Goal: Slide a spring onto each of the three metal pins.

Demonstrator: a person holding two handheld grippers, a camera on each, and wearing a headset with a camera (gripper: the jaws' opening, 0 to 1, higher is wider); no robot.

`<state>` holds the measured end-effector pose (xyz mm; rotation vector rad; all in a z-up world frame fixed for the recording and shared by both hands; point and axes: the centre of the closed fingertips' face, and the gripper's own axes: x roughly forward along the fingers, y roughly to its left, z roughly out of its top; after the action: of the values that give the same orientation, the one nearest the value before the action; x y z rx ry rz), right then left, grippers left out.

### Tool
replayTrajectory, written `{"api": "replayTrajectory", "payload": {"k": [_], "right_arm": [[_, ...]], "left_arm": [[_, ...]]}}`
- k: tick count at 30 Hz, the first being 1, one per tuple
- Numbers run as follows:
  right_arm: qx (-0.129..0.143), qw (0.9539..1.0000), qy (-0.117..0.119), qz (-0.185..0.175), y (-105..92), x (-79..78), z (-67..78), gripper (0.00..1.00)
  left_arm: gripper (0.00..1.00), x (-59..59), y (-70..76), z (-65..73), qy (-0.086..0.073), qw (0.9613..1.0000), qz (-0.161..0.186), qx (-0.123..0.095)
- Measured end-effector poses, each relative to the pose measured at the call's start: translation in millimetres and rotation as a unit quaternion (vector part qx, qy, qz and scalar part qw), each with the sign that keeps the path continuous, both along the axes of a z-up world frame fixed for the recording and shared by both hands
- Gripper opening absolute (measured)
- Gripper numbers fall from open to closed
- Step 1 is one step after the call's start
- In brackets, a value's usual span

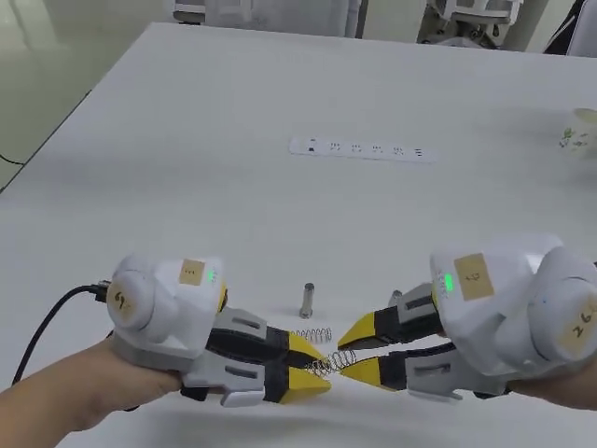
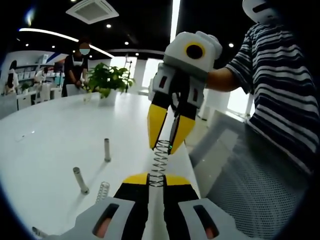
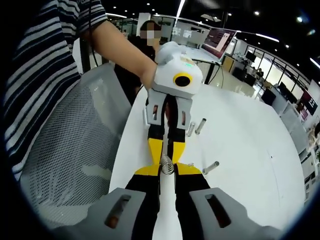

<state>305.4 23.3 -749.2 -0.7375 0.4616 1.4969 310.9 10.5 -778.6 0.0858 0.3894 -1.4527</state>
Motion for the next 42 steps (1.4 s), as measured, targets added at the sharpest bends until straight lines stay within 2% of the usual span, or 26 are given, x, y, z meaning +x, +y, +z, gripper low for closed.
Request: {"api": "replayTrajectory", "payload": {"k": [7,16,26,42], "right_arm": [[0.023,0.9997,0.011,-0.003,9.6,-2.7,5.7,0.07],[0.036,0.9993,0.006,-0.004,17.2,-2.4,10.5,0.07],[0.047,0.9989,-0.002,-0.003,25.1,-3.3,11.6,0.07],[0.049,0.9987,-0.012,0.002,24.3,-2.7,12.5,0.07]], "left_arm": [[0.02,-0.7,-1.0,-0.8,-0.005,1.0,0.0,0.005],[0.02,-0.5,-3.4,1.0,-0.011,0.9999,0.001,0.006],[0.02,-1.0,-5.8,2.3,-0.013,0.9999,0.0,0.008],[0.03,0.2,-2.3,2.4,-0.01,0.9999,0.01,0.007]]}}
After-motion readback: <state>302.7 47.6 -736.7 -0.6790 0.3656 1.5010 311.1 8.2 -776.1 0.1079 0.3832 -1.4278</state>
